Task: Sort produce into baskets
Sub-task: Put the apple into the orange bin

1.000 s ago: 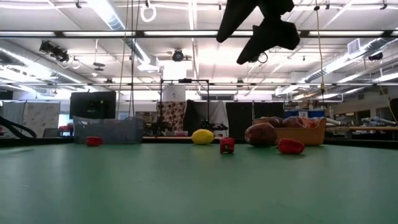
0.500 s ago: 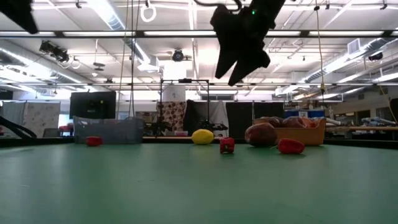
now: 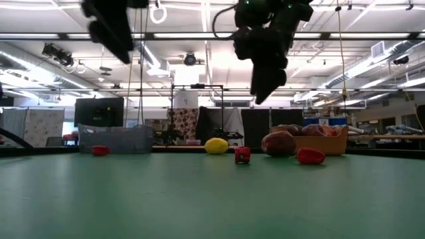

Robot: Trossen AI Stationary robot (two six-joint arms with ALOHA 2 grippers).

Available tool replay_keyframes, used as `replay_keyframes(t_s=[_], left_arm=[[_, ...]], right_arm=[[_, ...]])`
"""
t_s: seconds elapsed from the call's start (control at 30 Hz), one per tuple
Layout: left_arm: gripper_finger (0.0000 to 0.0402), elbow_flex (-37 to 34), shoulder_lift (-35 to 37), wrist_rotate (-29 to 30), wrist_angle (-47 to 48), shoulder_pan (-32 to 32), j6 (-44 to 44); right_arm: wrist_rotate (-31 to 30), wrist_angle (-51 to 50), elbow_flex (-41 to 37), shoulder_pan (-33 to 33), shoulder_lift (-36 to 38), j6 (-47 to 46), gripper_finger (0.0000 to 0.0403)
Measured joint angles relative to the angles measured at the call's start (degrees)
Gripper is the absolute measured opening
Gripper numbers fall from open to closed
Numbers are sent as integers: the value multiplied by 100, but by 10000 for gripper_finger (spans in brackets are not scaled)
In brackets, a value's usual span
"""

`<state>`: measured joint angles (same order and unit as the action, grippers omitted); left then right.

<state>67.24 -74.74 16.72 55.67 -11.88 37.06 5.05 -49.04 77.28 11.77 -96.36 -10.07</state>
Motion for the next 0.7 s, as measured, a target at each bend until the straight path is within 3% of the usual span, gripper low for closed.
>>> replay_keyframes(t_s=[0.3,0.5,0.7], left_arm=[[273,0,0,-1070,-1074,1820,-1332],[273,0,0,-934,-1359,2111,-2191],[273,0,0,-893,-1344,2290,-2640]], right_arm=[[-292,-788,0,346,0,1256,290],[-405,-908,0,763,0,1686,284],[-353,404,-316,1232,-7,2323,283]])
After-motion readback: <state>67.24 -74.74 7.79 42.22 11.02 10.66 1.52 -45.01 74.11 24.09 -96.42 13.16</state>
